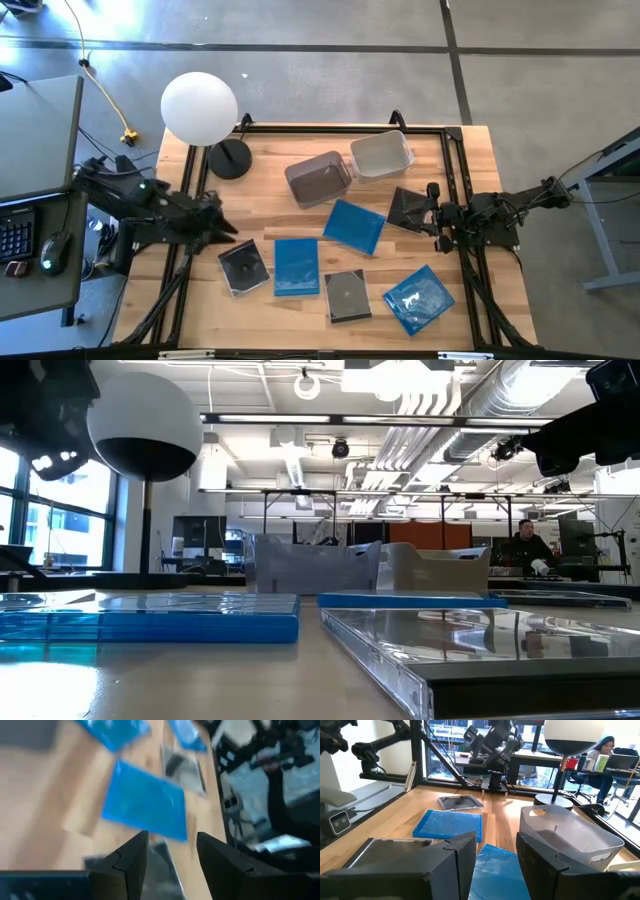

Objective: Pick & place jewel cases by type
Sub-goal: Put the bottom left black CD case into the black bin

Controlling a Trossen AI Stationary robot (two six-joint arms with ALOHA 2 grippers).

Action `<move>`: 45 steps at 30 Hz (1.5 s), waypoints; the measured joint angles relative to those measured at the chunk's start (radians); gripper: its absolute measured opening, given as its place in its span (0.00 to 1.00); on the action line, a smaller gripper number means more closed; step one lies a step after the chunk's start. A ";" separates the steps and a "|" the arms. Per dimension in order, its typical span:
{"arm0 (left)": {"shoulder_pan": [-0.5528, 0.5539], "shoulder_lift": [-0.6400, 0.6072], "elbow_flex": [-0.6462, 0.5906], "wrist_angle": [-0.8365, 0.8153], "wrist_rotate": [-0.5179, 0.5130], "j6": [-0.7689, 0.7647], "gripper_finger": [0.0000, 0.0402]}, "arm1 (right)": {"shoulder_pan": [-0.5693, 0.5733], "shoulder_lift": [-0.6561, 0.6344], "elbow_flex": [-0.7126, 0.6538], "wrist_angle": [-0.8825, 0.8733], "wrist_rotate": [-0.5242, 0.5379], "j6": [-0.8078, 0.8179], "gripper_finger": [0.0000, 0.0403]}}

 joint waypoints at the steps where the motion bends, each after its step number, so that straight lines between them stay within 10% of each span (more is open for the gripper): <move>1: 0.000 0.048 -0.004 0.015 0.001 -0.035 0.42 | 0.000 0.000 0.000 0.001 0.000 0.000 0.34; 15: -0.047 0.645 -0.007 0.021 0.291 -0.756 0.42 | 0.000 0.003 0.000 0.381 0.158 -0.243 0.33; 32: -0.397 0.699 -0.006 0.229 0.097 -1.124 0.42 | 0.000 0.050 0.000 0.368 0.276 -0.612 0.33; 45: -0.396 0.863 0.001 0.173 0.112 -1.194 0.42 | 0.000 0.050 0.000 0.368 0.233 -0.619 0.33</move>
